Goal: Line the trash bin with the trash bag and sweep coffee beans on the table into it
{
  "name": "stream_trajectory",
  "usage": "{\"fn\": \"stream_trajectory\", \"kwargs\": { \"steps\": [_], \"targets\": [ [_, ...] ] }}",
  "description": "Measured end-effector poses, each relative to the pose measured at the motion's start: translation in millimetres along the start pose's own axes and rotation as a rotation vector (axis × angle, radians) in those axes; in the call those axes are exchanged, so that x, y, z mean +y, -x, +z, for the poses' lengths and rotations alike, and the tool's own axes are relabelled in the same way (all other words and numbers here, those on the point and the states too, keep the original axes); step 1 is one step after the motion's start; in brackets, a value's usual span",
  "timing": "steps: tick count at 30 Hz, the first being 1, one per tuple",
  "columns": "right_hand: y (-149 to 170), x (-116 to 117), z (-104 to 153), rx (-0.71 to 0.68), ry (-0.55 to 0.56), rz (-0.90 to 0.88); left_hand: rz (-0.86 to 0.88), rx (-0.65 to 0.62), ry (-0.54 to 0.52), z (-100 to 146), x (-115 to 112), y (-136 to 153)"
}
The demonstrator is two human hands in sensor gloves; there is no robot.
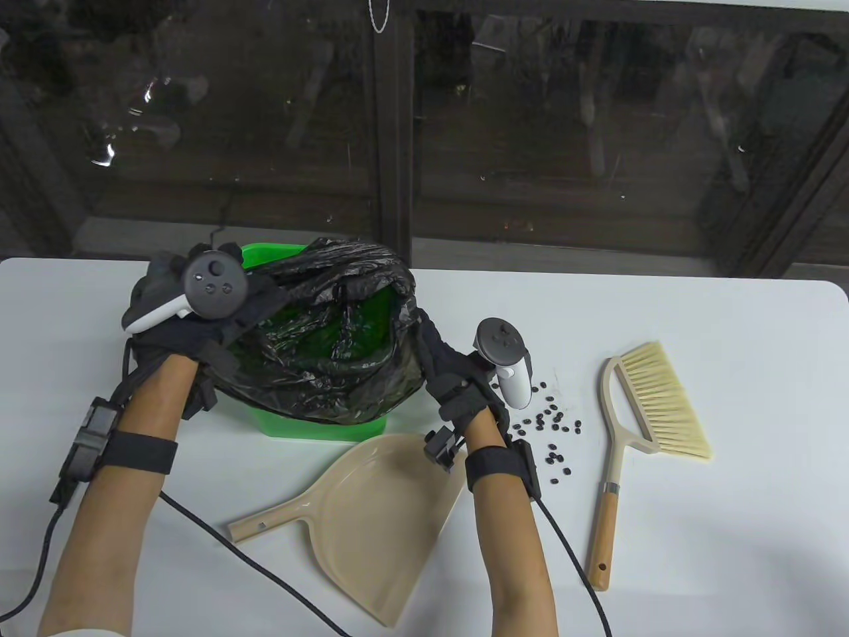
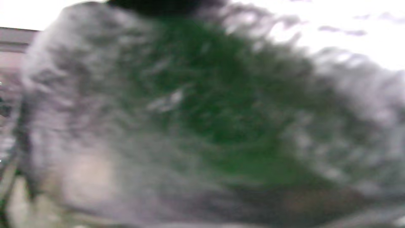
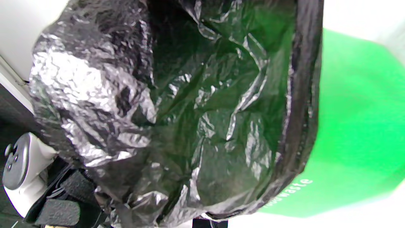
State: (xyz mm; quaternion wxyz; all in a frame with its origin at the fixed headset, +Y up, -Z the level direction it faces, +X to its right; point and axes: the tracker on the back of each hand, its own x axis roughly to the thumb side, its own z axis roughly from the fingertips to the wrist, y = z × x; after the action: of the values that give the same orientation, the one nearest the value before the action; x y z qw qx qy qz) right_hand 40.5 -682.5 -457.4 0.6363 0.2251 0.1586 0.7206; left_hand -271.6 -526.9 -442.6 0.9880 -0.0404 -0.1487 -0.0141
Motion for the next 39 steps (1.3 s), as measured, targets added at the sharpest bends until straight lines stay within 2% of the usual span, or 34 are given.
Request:
{"fn": "stream_trajectory", "kwargs": {
  "steps": [4,7,15,30,36,39],
  "targets": [
    [-2,0,0,-0.002,-0.007,0.008,-0.119,0.077,0.109,-10,-8,0],
    [-1,-1,1,-0.003,-0.007,0.005,-0.130,0.121,0.104,-14,-11,5],
    [1,-13,8,-0.009,0.023,-0.015,0.003,0.149,0.068,-21,-12,21],
    [-2,-14,1,-0.032,0.039,-0.046,0.471,0.119,-0.025,-29,-24,59],
    [-1,-7,-7,-0.047,0.028,-0.091,0.795,0.069,-0.072,-28,-37,76],
    [0,-2,-11,-0.048,0.018,-0.104,0.887,0.052,-0.080,-27,-42,81]
  ]
}}
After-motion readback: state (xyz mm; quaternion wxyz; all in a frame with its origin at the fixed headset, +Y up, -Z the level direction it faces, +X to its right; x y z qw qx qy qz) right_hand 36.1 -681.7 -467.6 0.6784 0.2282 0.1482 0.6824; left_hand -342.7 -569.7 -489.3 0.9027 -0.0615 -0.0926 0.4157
